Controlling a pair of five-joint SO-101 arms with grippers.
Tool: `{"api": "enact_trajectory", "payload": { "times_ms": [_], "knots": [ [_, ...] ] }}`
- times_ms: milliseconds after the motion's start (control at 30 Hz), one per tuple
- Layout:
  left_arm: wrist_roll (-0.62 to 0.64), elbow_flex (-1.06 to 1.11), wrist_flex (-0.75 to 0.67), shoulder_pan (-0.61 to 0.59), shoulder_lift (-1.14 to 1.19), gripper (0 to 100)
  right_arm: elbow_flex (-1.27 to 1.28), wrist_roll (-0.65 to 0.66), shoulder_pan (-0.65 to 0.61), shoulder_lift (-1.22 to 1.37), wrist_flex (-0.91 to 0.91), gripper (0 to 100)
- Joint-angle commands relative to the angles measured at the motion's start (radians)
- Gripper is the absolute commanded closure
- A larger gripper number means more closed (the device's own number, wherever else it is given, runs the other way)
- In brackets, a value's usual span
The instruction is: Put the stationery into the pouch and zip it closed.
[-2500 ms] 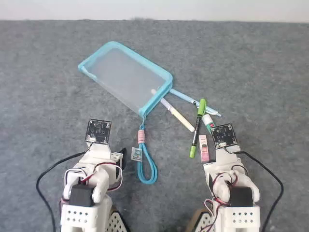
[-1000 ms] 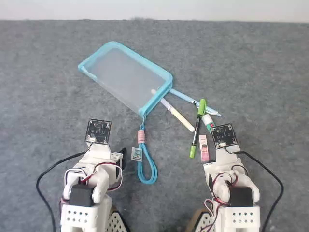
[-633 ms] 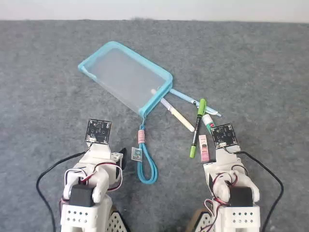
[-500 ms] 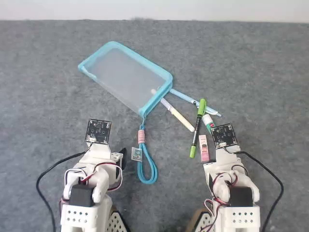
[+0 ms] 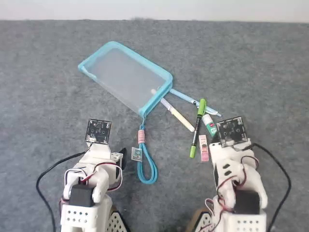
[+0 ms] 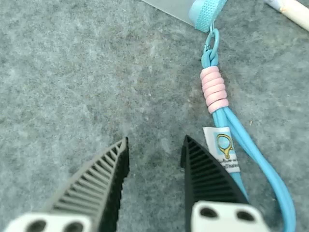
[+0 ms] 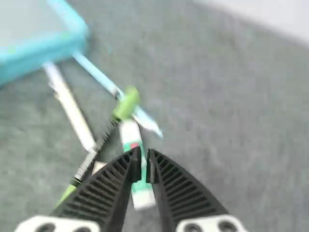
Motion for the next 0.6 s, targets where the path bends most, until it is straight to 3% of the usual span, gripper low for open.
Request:
{"api": "enact_trajectory", "payload": {
  "times_ms": [0, 100, 267, 567],
  "knots": [
    [0.005, -0.008, 0.005, -0.008, -0.015, 83, -0.166, -0.032, -0.151, 0.189, 0.041, 90.2],
    [0.005, -0.008, 0.005, -0.008, -0.015, 83, -0.252, -0.04, -0.265, 0.424, -0.021, 90.2],
    [0.005, -0.008, 0.005, -0.008, -0.015, 83, -0.427, -0.183, -0.409, 0.834, -0.122, 90.9],
    [0.005, -0.008, 0.005, -0.008, -0.015, 83, -0.715, -0.347, -0.519, 1.419, -0.236, 90.7]
  ]
}}
